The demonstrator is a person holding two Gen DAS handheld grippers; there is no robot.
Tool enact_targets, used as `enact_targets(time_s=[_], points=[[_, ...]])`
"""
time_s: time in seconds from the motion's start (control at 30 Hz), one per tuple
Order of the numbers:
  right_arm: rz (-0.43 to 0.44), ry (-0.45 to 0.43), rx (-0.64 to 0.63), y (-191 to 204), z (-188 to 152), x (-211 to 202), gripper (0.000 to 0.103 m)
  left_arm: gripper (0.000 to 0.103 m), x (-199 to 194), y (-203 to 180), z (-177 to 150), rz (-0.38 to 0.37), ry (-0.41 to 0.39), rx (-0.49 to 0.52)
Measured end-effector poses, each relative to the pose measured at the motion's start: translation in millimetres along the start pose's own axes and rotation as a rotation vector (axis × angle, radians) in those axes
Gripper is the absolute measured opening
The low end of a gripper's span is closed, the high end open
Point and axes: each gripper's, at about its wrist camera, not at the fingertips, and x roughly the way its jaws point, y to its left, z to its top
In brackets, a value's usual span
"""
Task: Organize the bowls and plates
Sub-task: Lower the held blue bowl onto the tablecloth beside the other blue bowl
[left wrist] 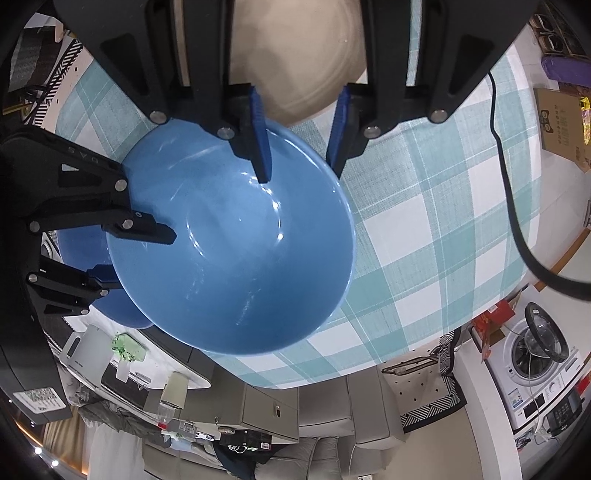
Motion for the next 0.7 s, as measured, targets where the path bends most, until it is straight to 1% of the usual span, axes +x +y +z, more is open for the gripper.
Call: enact_targets(time_s=[0.17,0.27,0.3,0.4,0.53,0.6,0.63,0.67,0.7], points=[[-0.024,0.001,-0.019,2.2,-0.1,2.7,0.04,0.029,0.9,-1.9,-0.6,0.003,0.002,0.012],[-0.086,-0.001,-0.053,7.1,0.0,4.5,0.044,0.03,1.6,-2.5,0.0,0.007,0.006,0.017],[-0.091,0.005,-0.062,8.7,-0.2,5.8,0.046,0.031,1.5,-2.3,0.0,0.006,0.006,0.017],[-0.092,0.01,-0.085,10.0,-0.8,8.6,0.048,0.033,-1.2,-1.3,1.0,-0.015,-0.008,0.014],[-0.078,-0.005,-0.092,9.2,-1.2,4.9,0.05,0.038,-1.8,-1.6,1.3,-0.01,-0.007,0.022],[-0.073,-0.012,-0.08,5.8,-0.9,2.6,0.056,0.041,-2.5,-0.6,0.5,-0.013,-0.011,0.019],[-0.07,-0.016,-0.075,4.7,-0.7,1.5,0.059,0.045,-3.5,0.1,0.0,-0.014,-0.013,0.015],[-0.065,-0.019,-0.068,2.8,-0.4,0.4,0.063,0.05,-4.3,0.4,-0.1,-0.013,-0.015,0.012],[-0.06,-0.024,-0.06,1.2,-0.6,-0.9,0.066,0.051,-5.2,2.0,-0.4,-0.011,-0.018,0.008]])
